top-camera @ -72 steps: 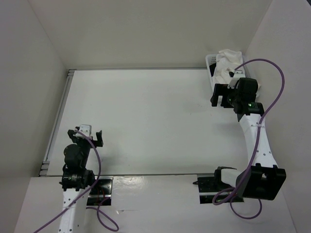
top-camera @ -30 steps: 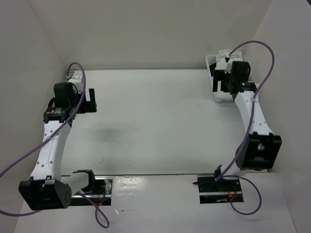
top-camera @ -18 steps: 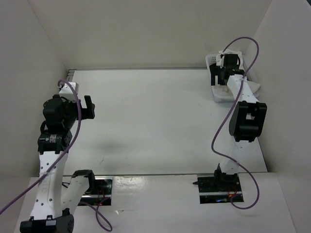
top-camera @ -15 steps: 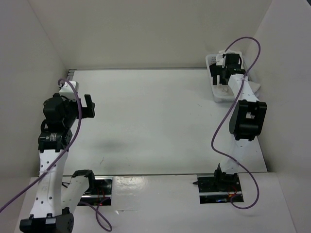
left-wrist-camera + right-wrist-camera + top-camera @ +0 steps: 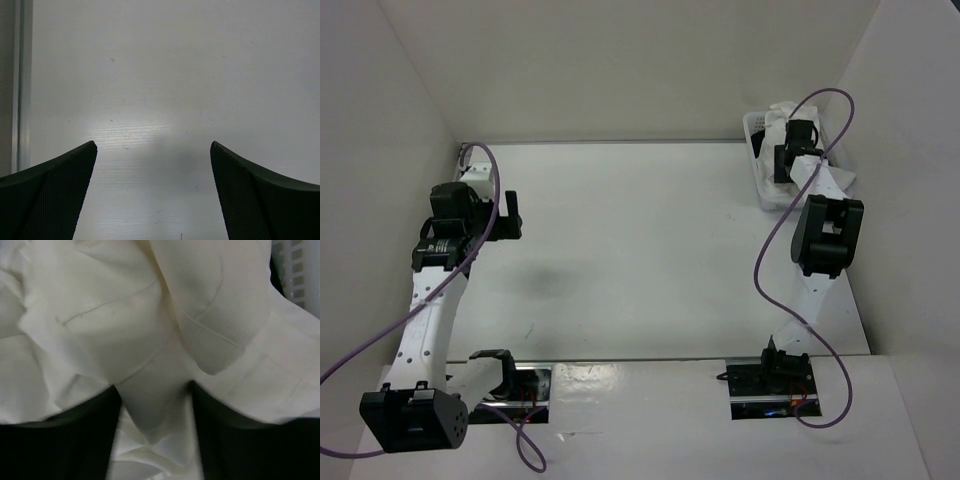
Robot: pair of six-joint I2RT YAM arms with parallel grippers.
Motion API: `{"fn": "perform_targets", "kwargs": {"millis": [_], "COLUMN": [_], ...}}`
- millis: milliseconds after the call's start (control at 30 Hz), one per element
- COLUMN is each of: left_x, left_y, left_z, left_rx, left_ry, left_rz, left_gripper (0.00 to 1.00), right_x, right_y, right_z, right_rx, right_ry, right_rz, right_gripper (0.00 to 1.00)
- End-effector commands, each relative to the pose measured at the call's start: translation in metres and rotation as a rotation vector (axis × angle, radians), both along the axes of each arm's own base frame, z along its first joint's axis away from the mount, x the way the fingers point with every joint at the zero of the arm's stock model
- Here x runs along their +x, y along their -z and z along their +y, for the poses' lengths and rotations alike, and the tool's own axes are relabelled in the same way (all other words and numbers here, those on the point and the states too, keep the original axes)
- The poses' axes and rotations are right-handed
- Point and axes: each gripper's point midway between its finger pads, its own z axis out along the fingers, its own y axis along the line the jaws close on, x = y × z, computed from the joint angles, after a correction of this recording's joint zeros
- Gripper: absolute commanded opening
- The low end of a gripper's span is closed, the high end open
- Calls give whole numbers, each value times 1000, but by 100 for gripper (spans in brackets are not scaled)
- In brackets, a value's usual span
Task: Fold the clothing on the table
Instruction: Grab the skirt from the pile
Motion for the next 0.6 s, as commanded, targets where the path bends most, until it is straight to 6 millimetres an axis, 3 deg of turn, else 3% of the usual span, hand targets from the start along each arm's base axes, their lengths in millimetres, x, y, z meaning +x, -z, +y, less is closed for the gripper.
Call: {"fn": "perform_targets", "kwargs": {"millis": [0,33,100,133,233,267,367,400,467,500,567], "left_x": [3,3,0,0,0,0,0,2,2,2,2], "left_y": [-33,-33,-32,-32,-32,-32,-32,-30,-30,-30,-30], "left_z": [0,0,0,-1,-1,-1,-1,-1,-1,-1,-1], "left_rx": [15,15,15,11,11,11,11,10,10,10,10], "left_ry": [1,1,1,9,9,9,9,9,9,9,9], "left_rz": [-93,-94,-97,-97,-97,-97,-97,-88,-88,-88,-88], "left_gripper": [100,100,100,100,100,100,100,100,100,100,100], "right_x": [12,11,11,8,7,2,-8,-19,-34,-49,-66], "right_y": [-5,-6,-10,-17,-71,-109,-171,-216,-250,-285,-310], "right_z": [-17,-19,-21,-19,-8,1,39,52,84,106,142], "right_rx": [-40,-44,-51,-42,-8,17,76,87,127,158,212], "right_ry": [43,63,70,80,41,11,-115,-151,-249,-337,-455], "right_rz": [-40,-43,-44,-55,-156,-232,-334,-419,-463,-532,-578], "right_gripper": [48,19,1,0,0,0,0,0,0,0,0]}}
